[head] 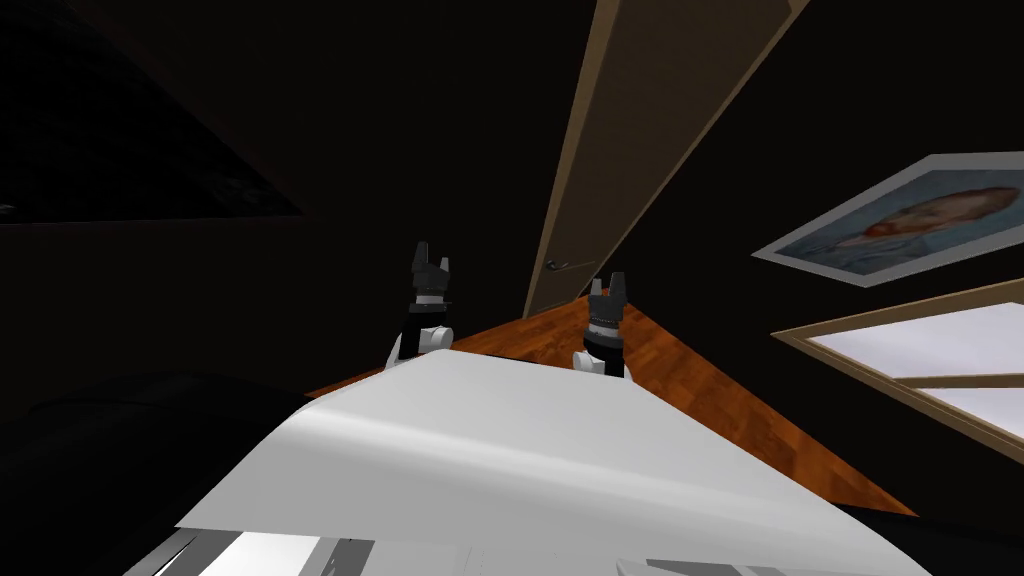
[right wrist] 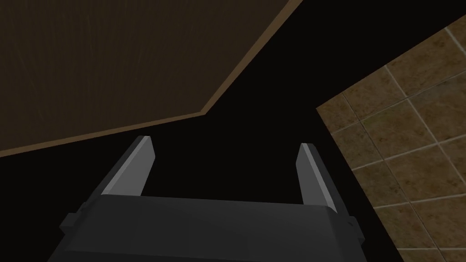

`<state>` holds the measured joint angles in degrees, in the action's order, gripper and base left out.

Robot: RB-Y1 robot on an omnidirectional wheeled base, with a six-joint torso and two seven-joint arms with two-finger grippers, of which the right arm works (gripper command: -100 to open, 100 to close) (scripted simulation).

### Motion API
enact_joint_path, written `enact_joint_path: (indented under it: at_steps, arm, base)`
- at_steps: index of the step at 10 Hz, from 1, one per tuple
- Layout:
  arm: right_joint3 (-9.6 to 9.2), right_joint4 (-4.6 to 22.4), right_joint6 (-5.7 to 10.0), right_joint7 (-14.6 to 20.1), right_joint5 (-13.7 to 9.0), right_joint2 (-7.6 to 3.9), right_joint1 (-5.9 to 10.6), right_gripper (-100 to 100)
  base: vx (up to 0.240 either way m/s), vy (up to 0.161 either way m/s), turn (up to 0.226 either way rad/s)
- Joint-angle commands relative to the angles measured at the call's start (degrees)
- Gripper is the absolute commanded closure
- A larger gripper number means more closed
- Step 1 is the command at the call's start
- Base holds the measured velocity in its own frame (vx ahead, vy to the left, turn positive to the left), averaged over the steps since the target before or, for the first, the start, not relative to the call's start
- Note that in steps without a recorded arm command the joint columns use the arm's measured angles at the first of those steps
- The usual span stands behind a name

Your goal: Pull the door open

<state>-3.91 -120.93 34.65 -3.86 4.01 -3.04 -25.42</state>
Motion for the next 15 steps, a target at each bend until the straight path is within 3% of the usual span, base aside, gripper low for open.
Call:
enact_joint_path:
  at_steps: [1, 4, 5, 7, 10, 11, 14, 15]
  arm:
    - [0.08, 2.7, 0.25, 0.8, -0.3, -0.88, 0.84, -100]
    - [0.08, 7.1, 0.78, 2.1, -0.9, -2.45, 2.49, -100]
    - [0.08, 7.8, 0.78, 2.1, -0.9, -2.45, 2.49, -100]
    - [0.08, 11.9, 1.37, 3.6, -1.6, -4.15, 4.31, -100]
    - [0.08, 16.2, 1.67, 4.4, -1.9, -5.03, 5.25, -100]
    - [0.08, 18.7, 1.99, 5.3, -2.2, -5.95, 6.24, -100]
    - [0.08, 22.3, 2.31, 6.1, -2.6, -6.87, 7.24, -100]
    - [0.08, 24.3, 2.64, 6.9, -2.9, -7.82, 8.25, -100]
  base:
    - [0.045, -0.053, 0.089]
    - [0.052, -0.056, 0.131]
    - [0.038, -0.049, 0.064]
    - [0.056, -0.058, 0.166]
    - [0.037, -0.068, 0.080]
    - [0.034, -0.073, 0.132]
    - [0.041, -0.056, 0.094]
    - [0.045, -0.050, 0.136]
